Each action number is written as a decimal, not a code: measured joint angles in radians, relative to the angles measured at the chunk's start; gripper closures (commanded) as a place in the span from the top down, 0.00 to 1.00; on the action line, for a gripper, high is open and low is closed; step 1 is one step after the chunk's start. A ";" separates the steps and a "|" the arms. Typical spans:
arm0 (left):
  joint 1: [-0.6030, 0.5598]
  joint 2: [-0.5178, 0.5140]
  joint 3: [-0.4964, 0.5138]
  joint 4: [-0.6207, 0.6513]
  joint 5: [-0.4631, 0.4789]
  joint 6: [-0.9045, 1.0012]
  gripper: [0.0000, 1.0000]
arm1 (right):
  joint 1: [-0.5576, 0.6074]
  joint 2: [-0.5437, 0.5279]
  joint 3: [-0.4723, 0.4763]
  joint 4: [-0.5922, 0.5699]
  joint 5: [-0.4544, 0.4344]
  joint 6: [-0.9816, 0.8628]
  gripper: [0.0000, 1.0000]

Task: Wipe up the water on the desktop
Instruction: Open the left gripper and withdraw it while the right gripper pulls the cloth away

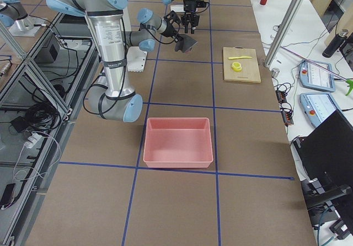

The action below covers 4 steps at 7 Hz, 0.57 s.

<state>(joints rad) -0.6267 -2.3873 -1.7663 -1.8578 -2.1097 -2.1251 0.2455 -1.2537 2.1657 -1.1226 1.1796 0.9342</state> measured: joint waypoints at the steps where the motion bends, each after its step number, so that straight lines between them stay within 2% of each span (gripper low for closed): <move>1: -0.024 0.025 -0.023 0.000 -0.002 0.001 0.97 | 0.000 -0.008 0.023 -0.002 -0.001 0.077 0.00; 2: -0.052 0.067 -0.054 -0.003 -0.006 0.002 0.97 | 0.001 -0.035 0.054 -0.007 -0.002 0.180 0.00; 4: -0.100 0.160 -0.114 -0.007 -0.016 0.037 0.97 | 0.039 -0.173 0.121 -0.009 0.006 0.284 0.00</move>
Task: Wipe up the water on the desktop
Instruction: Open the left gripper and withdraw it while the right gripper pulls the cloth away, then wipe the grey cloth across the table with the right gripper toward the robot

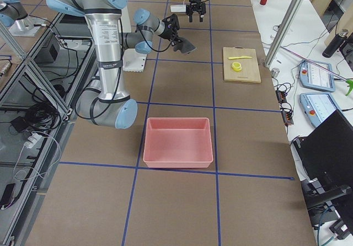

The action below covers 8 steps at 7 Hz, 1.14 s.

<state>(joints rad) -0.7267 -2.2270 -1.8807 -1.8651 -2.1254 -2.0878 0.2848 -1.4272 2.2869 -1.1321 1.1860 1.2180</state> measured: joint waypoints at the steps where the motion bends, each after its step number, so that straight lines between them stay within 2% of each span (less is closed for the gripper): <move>1: -0.015 0.045 -0.022 0.001 -0.016 0.046 0.97 | 0.039 -0.078 0.013 0.000 0.027 0.011 0.00; 3: -0.068 0.121 -0.048 0.002 -0.074 0.118 0.97 | 0.109 -0.201 -0.006 -0.002 0.140 0.016 0.00; 5: -0.147 0.197 -0.062 0.003 -0.167 0.238 0.97 | 0.139 -0.267 -0.067 -0.003 0.287 0.016 0.00; 7: -0.206 0.263 -0.071 0.003 -0.208 0.347 0.97 | 0.142 -0.241 -0.118 -0.003 0.418 0.018 0.00; 8: -0.215 0.289 -0.077 0.003 -0.212 0.391 0.97 | 0.135 -0.187 -0.154 -0.005 0.457 0.043 0.00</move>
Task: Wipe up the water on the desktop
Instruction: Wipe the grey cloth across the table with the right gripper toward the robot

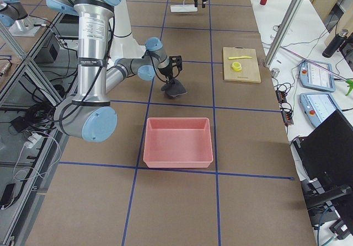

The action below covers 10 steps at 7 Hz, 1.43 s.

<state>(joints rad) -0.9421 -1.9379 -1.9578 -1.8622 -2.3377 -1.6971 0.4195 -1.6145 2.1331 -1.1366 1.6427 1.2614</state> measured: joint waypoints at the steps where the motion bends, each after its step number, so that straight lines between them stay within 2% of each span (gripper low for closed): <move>1: -0.003 0.016 -0.006 0.000 -0.001 0.026 0.97 | -0.014 0.068 -0.032 -0.016 0.018 0.045 0.00; 4: -0.010 0.034 -0.009 0.003 -0.003 0.071 0.97 | -0.104 0.376 -0.109 -0.255 -0.007 0.189 0.00; 6: -0.035 0.084 -0.020 0.005 -0.008 0.181 0.97 | -0.131 0.530 -0.198 -0.311 -0.031 0.271 0.00; 7: -0.059 0.138 -0.038 0.005 -0.009 0.274 0.97 | -0.124 0.534 -0.204 -0.316 -0.028 0.279 0.00; 8: -0.093 0.204 -0.059 0.005 -0.009 0.382 0.97 | -0.102 0.474 -0.164 -0.318 -0.008 0.255 0.00; 10: -0.178 0.325 -0.070 0.005 -0.009 0.634 0.97 | -0.025 0.255 -0.039 -0.319 0.086 0.136 0.00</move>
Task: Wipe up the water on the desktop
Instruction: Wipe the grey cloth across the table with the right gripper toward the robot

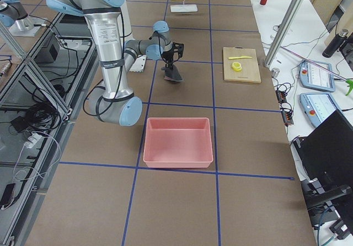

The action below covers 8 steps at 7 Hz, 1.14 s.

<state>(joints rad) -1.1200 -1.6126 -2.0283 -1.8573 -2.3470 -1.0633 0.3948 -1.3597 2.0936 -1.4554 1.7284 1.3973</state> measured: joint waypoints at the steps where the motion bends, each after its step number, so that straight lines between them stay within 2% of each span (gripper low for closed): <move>1: -0.043 0.050 0.005 0.001 0.001 0.133 0.97 | 0.045 -0.095 0.028 0.001 0.046 -0.076 0.00; 3: -0.135 0.116 0.032 0.003 0.003 0.361 0.97 | 0.130 -0.241 0.042 0.005 0.114 -0.265 0.00; 4: -0.175 0.130 0.052 0.004 0.004 0.451 0.97 | 0.151 -0.262 0.040 0.007 0.138 -0.319 0.00; 6: -0.218 0.138 0.075 0.006 0.011 0.526 0.98 | 0.118 -0.185 0.019 0.001 0.151 -0.317 0.00; 8: -0.242 0.141 0.106 0.006 0.015 0.600 0.98 | 0.019 -0.029 -0.036 -0.012 0.131 -0.178 0.00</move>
<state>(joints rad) -1.3616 -1.4718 -1.9224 -1.8515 -2.3323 -0.4628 0.4139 -1.3882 2.0581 -1.4676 1.8590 1.2196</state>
